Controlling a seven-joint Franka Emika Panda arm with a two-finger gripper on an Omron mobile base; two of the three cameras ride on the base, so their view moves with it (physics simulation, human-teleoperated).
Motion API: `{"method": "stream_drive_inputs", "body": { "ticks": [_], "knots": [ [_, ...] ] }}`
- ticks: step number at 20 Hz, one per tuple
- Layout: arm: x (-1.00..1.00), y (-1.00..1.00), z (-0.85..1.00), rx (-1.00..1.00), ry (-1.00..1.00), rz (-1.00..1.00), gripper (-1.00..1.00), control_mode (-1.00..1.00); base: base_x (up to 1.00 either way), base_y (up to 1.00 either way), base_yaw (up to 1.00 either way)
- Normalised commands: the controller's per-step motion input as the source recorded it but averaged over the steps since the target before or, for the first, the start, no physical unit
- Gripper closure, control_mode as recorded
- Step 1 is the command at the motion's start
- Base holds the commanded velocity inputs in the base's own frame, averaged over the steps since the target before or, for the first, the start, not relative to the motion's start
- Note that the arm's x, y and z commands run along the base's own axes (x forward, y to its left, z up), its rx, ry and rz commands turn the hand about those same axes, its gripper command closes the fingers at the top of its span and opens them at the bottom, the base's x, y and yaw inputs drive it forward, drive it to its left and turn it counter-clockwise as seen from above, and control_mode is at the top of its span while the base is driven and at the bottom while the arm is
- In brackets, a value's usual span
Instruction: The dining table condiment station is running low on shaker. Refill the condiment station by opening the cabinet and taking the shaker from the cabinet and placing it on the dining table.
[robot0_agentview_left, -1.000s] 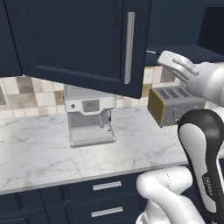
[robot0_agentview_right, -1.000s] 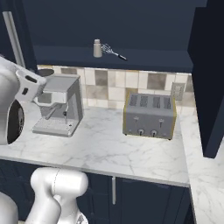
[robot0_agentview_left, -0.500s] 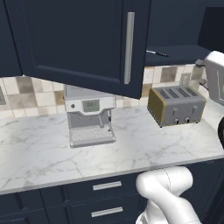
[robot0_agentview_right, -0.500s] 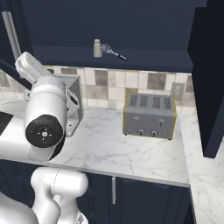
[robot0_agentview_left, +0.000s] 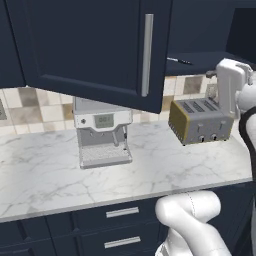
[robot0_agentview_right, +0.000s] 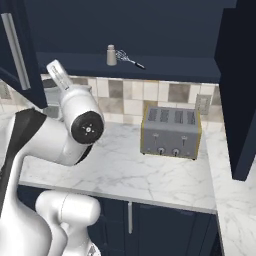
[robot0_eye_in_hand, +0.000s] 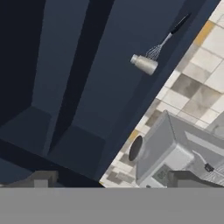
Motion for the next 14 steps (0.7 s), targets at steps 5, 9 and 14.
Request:
{"method": "stream_drive_inputs", "body": {
  "ticks": [5,9,14],
  "knots": [
    [0.11,0.14,-0.25,0.00,0.15,0.10,-1.00,-1.00,0.00,0.00,0.00],
    [0.67,0.33,-0.21,0.05,0.09,0.05,-1.00,-1.00,0.00,0.00,0.00],
    [0.56,0.47,-0.13,0.08,0.02,0.11,-1.00,-1.00,0.00,0.00,0.00]
  ]
}}
